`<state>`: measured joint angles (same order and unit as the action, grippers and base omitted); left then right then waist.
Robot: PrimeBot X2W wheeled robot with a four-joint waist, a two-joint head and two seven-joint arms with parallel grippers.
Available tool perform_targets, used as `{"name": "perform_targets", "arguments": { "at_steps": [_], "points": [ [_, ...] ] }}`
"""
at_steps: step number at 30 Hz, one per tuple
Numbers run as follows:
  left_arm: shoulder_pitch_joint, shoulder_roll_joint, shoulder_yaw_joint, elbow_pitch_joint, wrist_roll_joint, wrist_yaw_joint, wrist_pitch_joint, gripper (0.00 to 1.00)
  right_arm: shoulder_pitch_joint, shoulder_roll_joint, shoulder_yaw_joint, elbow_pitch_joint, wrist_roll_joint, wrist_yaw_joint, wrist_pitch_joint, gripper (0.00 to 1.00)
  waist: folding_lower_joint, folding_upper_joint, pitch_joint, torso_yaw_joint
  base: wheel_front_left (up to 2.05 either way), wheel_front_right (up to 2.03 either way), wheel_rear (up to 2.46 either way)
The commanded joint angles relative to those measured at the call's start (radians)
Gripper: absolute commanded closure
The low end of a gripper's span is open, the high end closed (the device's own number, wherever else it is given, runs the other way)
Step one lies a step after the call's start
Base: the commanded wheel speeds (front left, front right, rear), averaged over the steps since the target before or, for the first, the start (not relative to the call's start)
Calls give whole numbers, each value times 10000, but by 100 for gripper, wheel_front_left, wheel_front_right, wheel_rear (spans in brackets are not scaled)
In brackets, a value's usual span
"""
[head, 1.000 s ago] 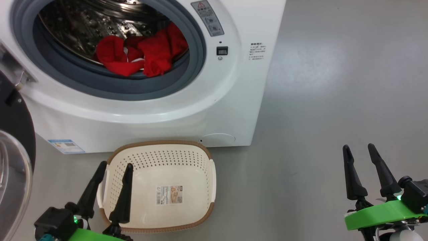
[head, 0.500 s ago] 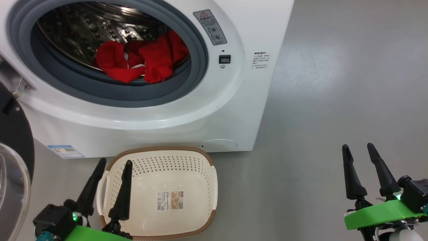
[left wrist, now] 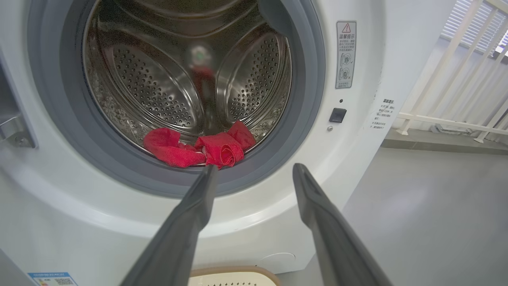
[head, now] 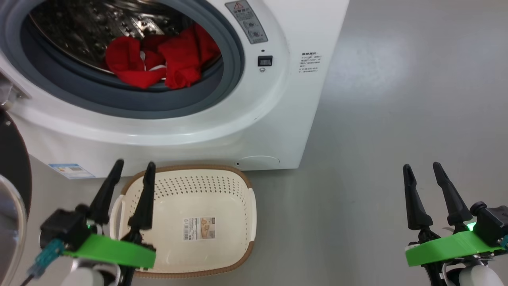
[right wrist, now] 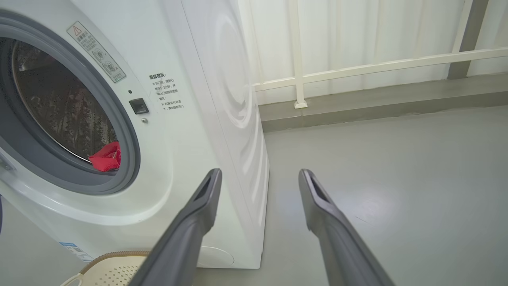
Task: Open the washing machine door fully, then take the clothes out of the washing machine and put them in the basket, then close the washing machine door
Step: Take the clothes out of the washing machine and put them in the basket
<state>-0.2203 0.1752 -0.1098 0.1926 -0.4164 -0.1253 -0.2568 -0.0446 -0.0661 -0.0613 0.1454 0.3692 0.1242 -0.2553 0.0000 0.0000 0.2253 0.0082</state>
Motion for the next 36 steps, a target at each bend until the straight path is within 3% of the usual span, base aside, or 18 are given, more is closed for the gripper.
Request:
{"name": "perform_targets", "arguments": {
  "at_steps": [1, 10, 20, 36],
  "points": [
    [-618, 274, 188, 17, 131, -54, -49, 0, -328, -68, 275, -297, -21, 65, -65, 0, 0, 0, 277, -97, 0, 0, 0],
    [-3608, 617, -372, 2288, 221, -54, -49, 0, -855, 45, 509, -343, -1, 65, -65, 0, 0, 0, 1318, -673, 0, 0, 0],
    [-6945, 1496, -1322, 5320, -288, -54, -49, 0, -1663, 144, 667, -461, 139, 65, -65, 0, 0, 0, 2798, -1520, 0, 0, 0],
    [-10316, 2156, -3184, 8534, -854, -54, 133, 0, -2411, 157, 1002, -621, 809, 65, -65, 0, 0, 0, 4117, -2287, 0, 0, 0]
  ]
}}
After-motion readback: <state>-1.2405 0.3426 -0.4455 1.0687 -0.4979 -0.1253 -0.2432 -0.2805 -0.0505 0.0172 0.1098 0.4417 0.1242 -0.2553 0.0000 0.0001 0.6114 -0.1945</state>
